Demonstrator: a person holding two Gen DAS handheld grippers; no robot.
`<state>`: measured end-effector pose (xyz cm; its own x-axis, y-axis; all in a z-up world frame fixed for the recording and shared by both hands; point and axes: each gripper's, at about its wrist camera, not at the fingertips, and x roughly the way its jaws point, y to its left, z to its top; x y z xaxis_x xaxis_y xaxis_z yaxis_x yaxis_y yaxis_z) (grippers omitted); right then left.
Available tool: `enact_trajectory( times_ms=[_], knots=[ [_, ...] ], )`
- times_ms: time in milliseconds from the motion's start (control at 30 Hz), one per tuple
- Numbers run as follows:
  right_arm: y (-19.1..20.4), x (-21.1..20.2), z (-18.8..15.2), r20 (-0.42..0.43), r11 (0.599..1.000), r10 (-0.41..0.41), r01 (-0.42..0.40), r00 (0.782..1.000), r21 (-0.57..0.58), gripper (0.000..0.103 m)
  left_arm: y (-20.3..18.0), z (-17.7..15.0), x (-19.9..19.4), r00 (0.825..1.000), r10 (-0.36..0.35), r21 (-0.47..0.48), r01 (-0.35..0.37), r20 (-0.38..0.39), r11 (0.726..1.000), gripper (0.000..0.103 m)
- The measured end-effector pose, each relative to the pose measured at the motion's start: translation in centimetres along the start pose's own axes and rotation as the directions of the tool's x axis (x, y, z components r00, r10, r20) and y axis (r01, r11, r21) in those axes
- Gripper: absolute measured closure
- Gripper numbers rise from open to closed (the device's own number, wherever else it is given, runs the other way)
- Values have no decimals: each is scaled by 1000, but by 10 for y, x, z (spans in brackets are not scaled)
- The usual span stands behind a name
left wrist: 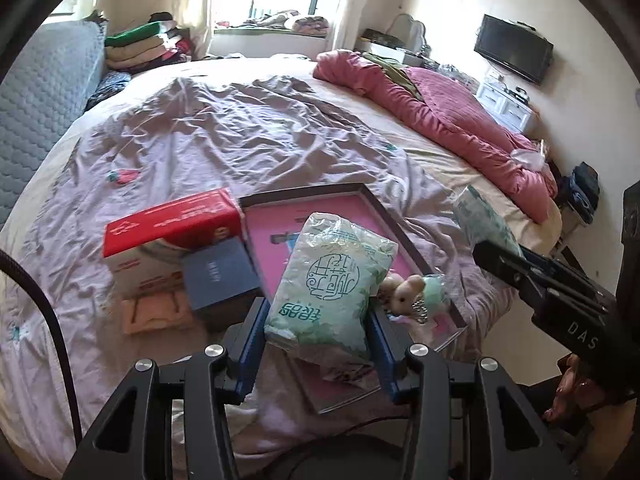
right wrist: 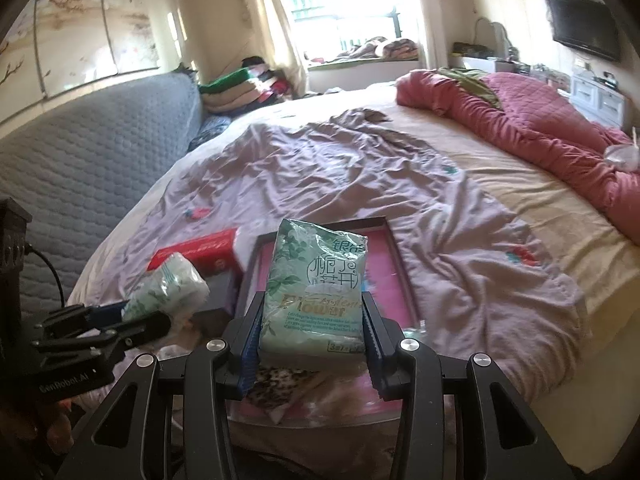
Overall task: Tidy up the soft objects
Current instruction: 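Carry the tissue packet with the left gripper over the tray while the right carries its packet there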
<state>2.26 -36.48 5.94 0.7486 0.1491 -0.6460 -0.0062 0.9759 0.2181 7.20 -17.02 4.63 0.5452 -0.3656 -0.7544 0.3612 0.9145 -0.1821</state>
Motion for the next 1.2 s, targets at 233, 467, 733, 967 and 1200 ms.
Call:
enact_trajectory(
  times_ms=[233,467,733,967,1200],
  knots=[
    [-15,2,-2,8,1000,-14,14,1000,19,58,-13,1,17,1000,4,17,-4,-22,1000,55],
    [-21,11,-4,2,1000,-13,13,1000,23,58,-20,0,35,999,4,26,-3,-48,1000,55],
    [-31,29,-11,-33,998,-45,46,998,35,58,-24,-6,59,996,-7,34,10,-94,999,55],
    [-46,42,-19,-61,996,-68,71,996,53,58,-30,-12,80,990,-19,45,26,-140,999,55],
    [-56,55,-27,-93,994,-88,94,992,60,58,-31,-17,99,985,-15,51,24,-173,998,55]
  ],
)
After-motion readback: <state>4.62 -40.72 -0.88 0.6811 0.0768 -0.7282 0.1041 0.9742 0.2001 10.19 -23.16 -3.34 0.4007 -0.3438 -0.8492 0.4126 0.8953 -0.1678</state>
